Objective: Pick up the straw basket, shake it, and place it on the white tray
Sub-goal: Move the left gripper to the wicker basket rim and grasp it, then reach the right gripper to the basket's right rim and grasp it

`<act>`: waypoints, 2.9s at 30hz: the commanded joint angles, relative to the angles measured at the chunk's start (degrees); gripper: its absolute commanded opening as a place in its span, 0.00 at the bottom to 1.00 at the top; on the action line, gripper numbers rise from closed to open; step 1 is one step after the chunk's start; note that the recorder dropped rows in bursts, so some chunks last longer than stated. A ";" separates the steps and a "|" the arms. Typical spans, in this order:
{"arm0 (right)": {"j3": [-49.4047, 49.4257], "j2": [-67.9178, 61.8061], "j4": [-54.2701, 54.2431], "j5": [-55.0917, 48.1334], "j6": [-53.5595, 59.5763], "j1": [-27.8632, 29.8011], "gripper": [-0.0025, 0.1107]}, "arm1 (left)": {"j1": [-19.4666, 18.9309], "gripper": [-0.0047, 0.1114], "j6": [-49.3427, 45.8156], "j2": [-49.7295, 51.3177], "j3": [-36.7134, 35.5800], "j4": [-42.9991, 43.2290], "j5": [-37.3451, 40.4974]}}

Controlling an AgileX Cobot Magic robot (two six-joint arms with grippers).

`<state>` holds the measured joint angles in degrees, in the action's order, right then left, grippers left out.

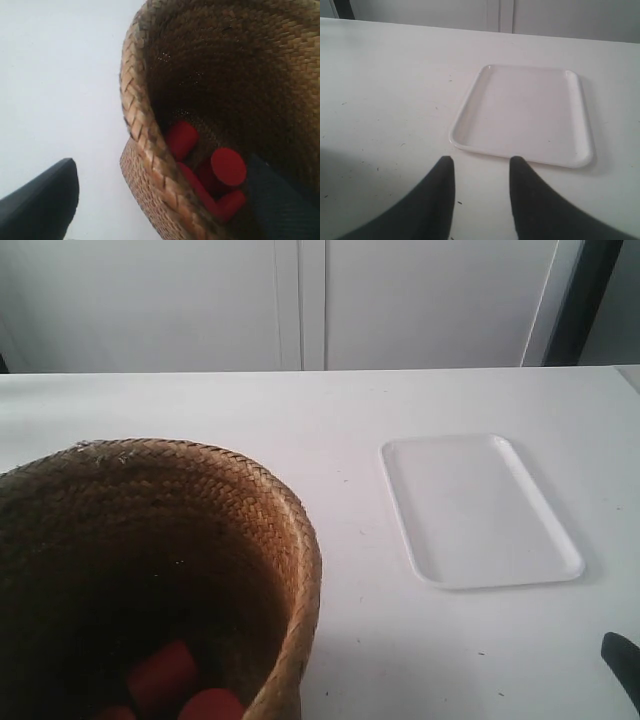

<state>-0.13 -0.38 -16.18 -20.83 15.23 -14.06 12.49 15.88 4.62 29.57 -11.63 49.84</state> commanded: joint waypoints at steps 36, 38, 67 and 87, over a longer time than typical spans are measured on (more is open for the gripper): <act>-1.27 0.38 -23.50 9.98 -22.32 -8.82 0.17 | 0.27 0.04 -10.17 2.48 -4.21 -10.29 -11.85; -2.85 0.38 -29.54 9.85 -16.34 -10.67 0.15 | 0.27 0.04 -10.85 2.48 -4.21 -10.73 -11.70; -22.59 -25.98 -50.73 -4.10 9.34 -12.33 0.18 | 0.27 0.04 -11.88 2.48 -4.21 -11.37 -12.98; -40.62 -57.92 -51.79 -33.10 9.80 -12.40 0.65 | 0.27 0.04 -13.16 2.48 -4.21 -12.31 -12.21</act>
<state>-40.34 -55.86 -71.91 -51.60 25.32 -26.25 12.49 3.38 6.82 25.71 -22.76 37.86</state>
